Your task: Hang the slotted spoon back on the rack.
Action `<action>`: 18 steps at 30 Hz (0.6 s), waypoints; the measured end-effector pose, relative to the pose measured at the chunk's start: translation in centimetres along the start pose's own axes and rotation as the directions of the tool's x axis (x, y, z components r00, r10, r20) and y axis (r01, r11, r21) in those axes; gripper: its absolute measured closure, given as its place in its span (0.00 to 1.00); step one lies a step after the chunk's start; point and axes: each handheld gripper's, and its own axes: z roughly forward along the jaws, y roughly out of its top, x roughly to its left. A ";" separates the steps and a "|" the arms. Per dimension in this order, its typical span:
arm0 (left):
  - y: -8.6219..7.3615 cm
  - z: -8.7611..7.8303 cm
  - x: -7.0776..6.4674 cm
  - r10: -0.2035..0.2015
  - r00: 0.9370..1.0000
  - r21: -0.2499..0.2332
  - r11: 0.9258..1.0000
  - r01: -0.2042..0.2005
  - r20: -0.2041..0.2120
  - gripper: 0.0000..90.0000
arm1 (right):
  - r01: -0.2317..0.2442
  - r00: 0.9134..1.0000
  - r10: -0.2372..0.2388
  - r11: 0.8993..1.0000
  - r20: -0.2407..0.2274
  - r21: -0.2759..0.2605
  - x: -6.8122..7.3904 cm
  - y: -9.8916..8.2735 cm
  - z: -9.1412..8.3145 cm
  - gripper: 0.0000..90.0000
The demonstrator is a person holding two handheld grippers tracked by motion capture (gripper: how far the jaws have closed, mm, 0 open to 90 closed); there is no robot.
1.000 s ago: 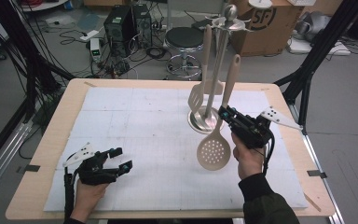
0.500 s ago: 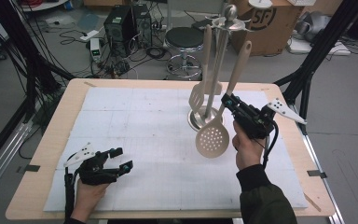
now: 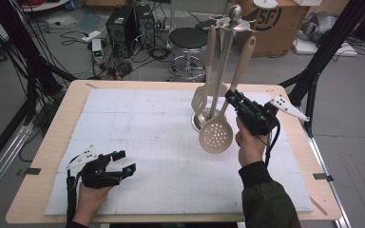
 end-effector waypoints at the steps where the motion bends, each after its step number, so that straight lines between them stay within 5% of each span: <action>1: 0.0 0.0 0.0 -0.001 1.000 0.001 1.000 0.001 0.006 0.24 | 0.007 1.000 -0.007 1.000 -0.002 0.008 0.1 0.0 0.2 0.87; 18: 0.0 -0.2 -0.1 -0.001 1.000 -0.006 1.000 0.001 0.013 0.24 | 0.042 0.999 -0.043 0.999 0.031 0.025 1.7 0.1 2.9 0.87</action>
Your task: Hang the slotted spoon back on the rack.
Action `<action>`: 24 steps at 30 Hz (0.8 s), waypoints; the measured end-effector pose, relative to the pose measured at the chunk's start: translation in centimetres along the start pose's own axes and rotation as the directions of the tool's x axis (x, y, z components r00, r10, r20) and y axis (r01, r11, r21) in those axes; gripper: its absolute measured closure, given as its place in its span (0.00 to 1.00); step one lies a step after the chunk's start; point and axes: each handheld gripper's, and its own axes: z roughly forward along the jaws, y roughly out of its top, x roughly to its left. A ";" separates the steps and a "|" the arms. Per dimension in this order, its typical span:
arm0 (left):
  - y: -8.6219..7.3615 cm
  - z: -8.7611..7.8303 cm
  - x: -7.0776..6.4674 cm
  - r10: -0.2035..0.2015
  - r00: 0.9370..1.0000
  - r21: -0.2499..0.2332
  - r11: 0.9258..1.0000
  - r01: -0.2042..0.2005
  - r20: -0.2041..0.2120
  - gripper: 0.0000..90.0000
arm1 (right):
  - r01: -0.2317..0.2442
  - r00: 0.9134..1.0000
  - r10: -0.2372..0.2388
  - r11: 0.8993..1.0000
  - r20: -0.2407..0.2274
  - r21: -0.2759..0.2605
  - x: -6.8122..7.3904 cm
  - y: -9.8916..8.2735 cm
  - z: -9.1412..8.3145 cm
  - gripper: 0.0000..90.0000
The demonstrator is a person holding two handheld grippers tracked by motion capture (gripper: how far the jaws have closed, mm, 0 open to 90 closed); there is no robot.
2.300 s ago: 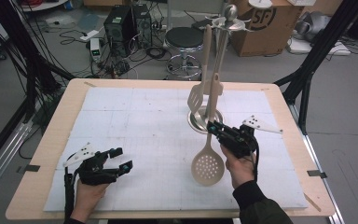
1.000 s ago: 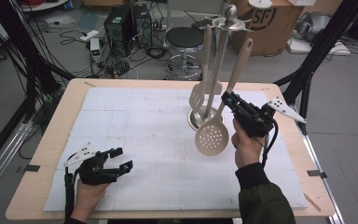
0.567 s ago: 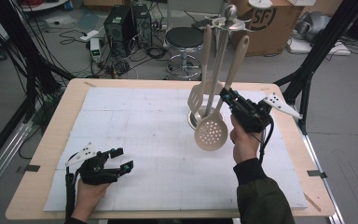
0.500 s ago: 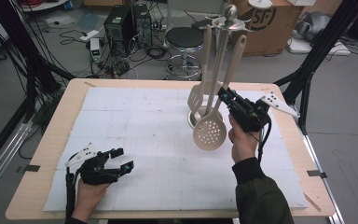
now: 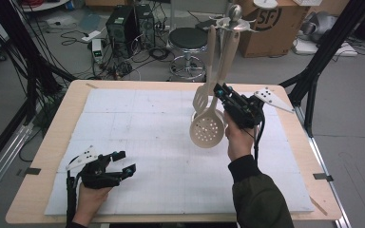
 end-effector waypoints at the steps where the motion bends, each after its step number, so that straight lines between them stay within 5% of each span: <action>1: 0.0 0.0 0.0 -0.002 1.000 -0.002 1.000 0.002 -0.004 0.24 | 0.003 1.000 -0.003 1.000 -0.001 0.005 0.0 0.0 0.0 0.87; 15: 0.1 0.0 -0.1 0.004 1.000 -0.004 1.000 -0.004 -0.005 0.24 | -0.042 0.999 0.042 0.998 0.018 0.039 -1.1 -0.4 0.7 0.84; 18: 0.1 0.0 -0.1 0.005 1.000 -0.004 1.000 -0.005 -0.005 0.24 | -0.097 0.995 0.097 0.995 0.001 0.015 -1.5 -0.5 0.6 0.70; 20: 0.1 0.0 -0.1 0.005 1.000 -0.004 1.000 -0.005 -0.004 0.24 | -0.093 0.995 0.093 0.996 0.038 -0.005 -1.5 -0.3 0.3 0.58; 24: 0.1 0.1 -0.1 -0.002 1.000 -0.006 1.000 0.002 0.001 0.24 | -0.106 0.994 0.108 0.993 0.033 -0.041 -1.6 -0.1 -0.4 0.45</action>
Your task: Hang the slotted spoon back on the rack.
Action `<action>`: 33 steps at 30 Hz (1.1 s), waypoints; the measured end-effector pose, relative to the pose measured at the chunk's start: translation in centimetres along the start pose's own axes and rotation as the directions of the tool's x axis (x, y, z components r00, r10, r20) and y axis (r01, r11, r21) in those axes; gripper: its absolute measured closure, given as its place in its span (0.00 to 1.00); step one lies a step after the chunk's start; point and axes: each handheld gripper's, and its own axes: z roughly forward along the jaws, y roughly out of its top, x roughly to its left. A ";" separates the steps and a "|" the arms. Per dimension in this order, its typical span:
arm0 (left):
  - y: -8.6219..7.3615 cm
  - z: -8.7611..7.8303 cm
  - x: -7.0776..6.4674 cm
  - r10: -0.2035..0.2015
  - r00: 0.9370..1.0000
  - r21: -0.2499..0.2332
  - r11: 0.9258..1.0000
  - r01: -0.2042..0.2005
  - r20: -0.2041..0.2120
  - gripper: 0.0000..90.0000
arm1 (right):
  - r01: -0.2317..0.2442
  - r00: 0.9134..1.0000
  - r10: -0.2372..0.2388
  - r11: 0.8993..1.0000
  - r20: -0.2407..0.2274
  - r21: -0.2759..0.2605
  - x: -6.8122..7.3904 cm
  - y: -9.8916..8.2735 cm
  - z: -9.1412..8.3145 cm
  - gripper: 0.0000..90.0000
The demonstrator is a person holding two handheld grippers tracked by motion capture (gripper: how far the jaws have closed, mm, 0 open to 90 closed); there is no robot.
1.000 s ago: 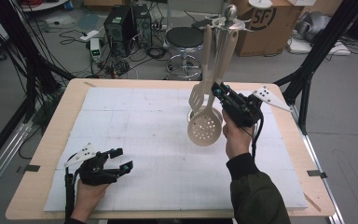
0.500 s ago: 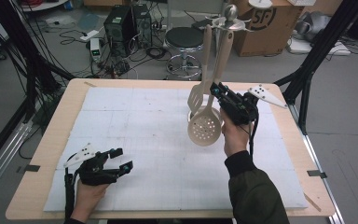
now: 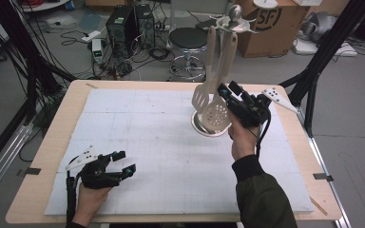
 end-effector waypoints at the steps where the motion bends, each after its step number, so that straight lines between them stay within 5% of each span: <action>1: 0.0 0.1 0.0 0.002 1.000 -0.002 1.000 -0.002 -0.001 0.24 | 0.003 1.000 -0.004 1.000 -0.020 -0.015 -0.1 0.0 -0.3 0.45; 13: 0.2 0.0 0.1 -0.002 1.000 -0.025 1.000 0.002 -0.014 0.24 | -0.009 0.999 0.008 0.999 -0.038 -0.039 -0.6 -0.1 -2.1 0.23; 25: 0.3 1.3 0.1 -0.013 1.000 -0.014 1.000 0.013 -0.006 0.24 | -0.040 0.999 0.039 0.999 -0.028 -0.037 -2.6 -1.3 -4.5 0.23; 33: 0.4 1.3 0.0 0.002 1.000 -0.012 1.000 -0.002 0.008 0.24 | -0.027 0.999 0.026 0.999 -0.021 -0.045 -2.5 -1.4 -5.3 0.23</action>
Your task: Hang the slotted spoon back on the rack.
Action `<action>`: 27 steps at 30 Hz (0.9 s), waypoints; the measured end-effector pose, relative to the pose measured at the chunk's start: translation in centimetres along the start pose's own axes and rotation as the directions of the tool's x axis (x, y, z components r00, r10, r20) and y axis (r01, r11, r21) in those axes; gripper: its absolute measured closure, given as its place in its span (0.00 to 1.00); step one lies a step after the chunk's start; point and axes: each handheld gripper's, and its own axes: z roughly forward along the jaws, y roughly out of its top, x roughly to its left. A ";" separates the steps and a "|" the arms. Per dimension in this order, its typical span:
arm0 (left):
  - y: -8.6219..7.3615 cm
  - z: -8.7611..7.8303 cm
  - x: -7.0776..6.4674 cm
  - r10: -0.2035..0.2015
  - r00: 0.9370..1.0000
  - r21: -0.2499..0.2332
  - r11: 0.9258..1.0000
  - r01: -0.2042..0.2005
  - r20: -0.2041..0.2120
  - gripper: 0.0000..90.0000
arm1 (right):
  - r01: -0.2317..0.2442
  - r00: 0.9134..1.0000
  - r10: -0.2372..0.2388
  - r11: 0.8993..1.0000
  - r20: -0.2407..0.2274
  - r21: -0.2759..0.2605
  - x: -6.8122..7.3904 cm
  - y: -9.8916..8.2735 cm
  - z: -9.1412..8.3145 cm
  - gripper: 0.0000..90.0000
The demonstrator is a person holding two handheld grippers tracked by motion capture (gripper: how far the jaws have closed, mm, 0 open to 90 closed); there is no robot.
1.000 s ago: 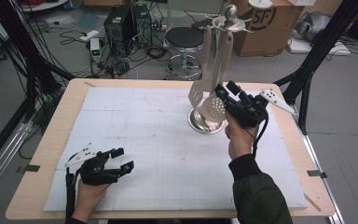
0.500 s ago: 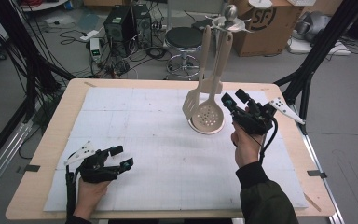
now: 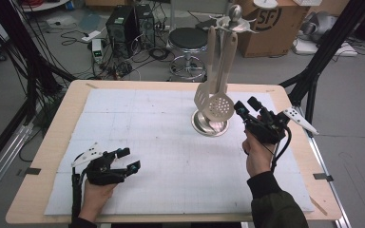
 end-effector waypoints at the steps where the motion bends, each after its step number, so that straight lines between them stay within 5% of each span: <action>1: 0.0 0.0 0.0 0.001 1.000 0.001 1.000 -0.001 0.000 0.24 | -0.001 1.000 0.001 1.000 0.003 0.004 0.0 -0.1 -0.1 0.23; 9: 0.2 -0.5 0.2 -0.001 1.000 -0.020 1.000 0.001 0.001 0.24 | 0.013 1.000 -0.016 0.990 0.025 0.141 -0.1 -1.3 0.4 0.18; 18: 0.2 -0.6 0.2 -0.001 1.000 -0.025 1.000 0.002 0.004 0.24 | 0.046 0.999 -0.044 0.981 -0.012 0.189 0.3 -1.5 0.5 0.18; 22: 0.2 -0.7 0.2 -0.001 1.000 -0.029 1.000 0.001 0.005 0.24 | 0.067 0.996 -0.050 0.973 -0.080 0.219 -0.1 -2.0 0.4 0.17; 27: 0.2 -0.7 0.2 -0.004 1.000 -0.026 1.000 0.004 0.007 0.24 | 0.046 0.998 -0.037 0.975 -0.048 0.218 -1.1 -3.0 -0.6 0.17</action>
